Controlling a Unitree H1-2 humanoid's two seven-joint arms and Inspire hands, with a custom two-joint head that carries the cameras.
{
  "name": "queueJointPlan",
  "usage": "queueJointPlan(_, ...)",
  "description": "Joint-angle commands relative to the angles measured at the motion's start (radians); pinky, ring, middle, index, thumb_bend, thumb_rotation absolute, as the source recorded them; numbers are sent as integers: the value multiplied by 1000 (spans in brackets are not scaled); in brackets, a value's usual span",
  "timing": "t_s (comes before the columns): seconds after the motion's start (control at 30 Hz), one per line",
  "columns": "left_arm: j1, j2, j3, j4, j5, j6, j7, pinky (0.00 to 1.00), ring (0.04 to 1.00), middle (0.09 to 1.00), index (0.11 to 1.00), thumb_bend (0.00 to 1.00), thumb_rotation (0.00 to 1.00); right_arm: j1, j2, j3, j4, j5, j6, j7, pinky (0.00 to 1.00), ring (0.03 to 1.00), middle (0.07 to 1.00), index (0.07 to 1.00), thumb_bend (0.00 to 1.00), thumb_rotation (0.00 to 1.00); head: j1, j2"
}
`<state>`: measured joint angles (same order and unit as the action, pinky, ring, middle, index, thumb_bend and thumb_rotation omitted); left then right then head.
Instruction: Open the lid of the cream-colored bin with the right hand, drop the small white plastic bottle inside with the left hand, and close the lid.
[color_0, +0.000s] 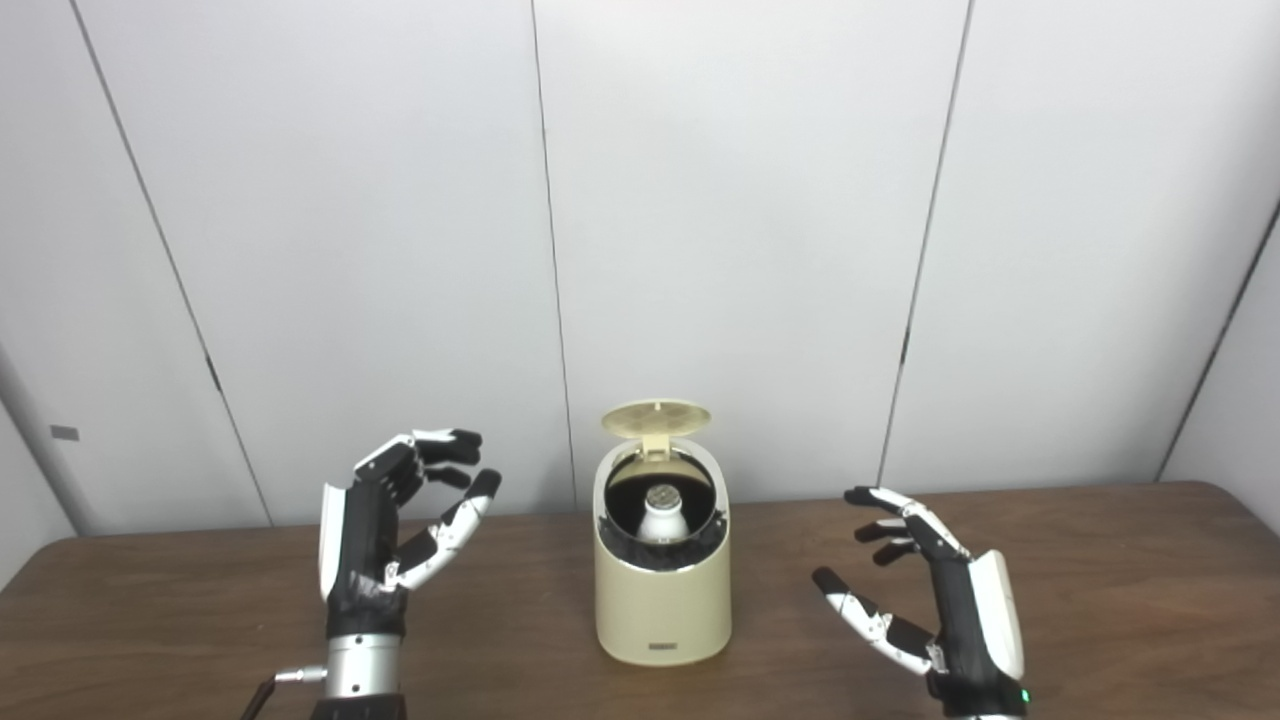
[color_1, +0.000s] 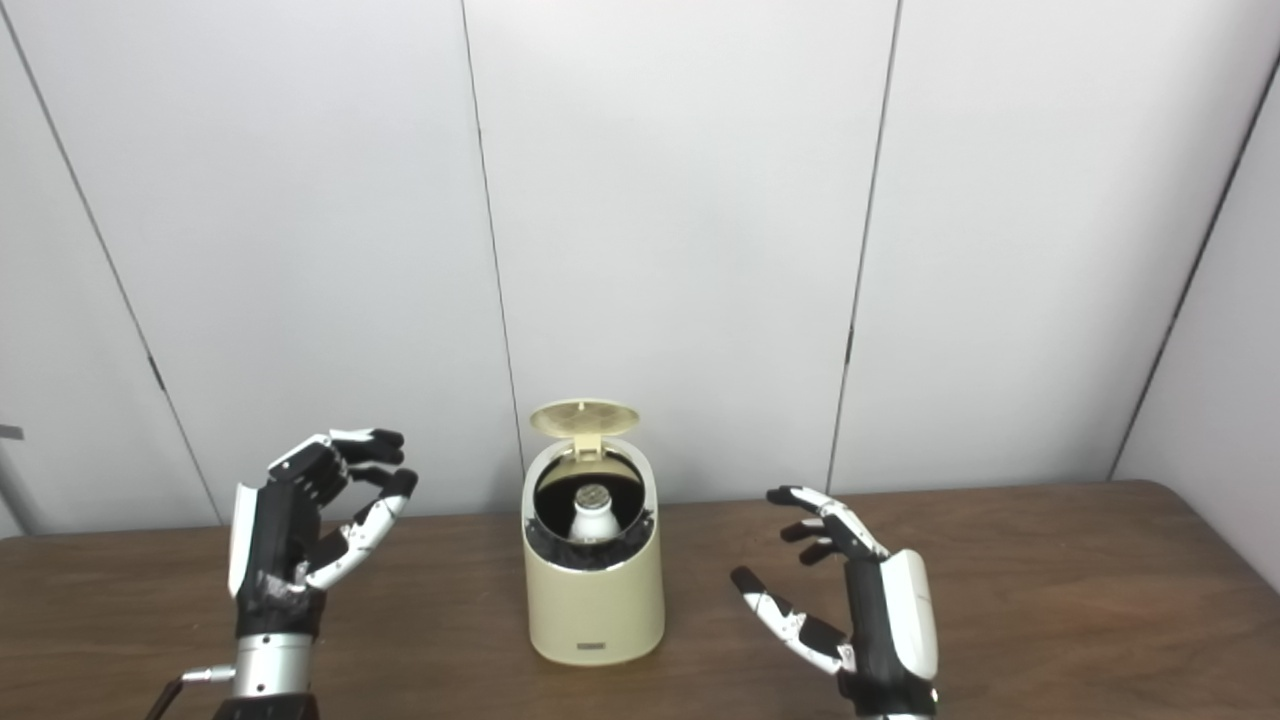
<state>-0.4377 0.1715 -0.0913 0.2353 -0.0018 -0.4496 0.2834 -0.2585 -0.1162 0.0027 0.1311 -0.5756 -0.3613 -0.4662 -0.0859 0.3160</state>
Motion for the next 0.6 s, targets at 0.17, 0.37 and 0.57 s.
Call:
queueJointPlan(0.17,-3,-7,69,-37,-19,-20,-126,594,693,705,690,282,611,-87,-106,60,-176,4,78,234,812,902,905,881,612,988,-3,1)
queueJointPlan(0.37,7,-26,88,-40,38,-20,-116,590,683,698,688,318,671,-200,-162,88,-386,-38,285,476,941,989,943,923,809,1000,0,3)
queueJointPlan(0.57,11,-30,87,-38,76,-20,-92,584,679,695,680,322,723,-337,-187,122,-470,-95,427,657,995,1000,952,917,875,1000,-2,6)
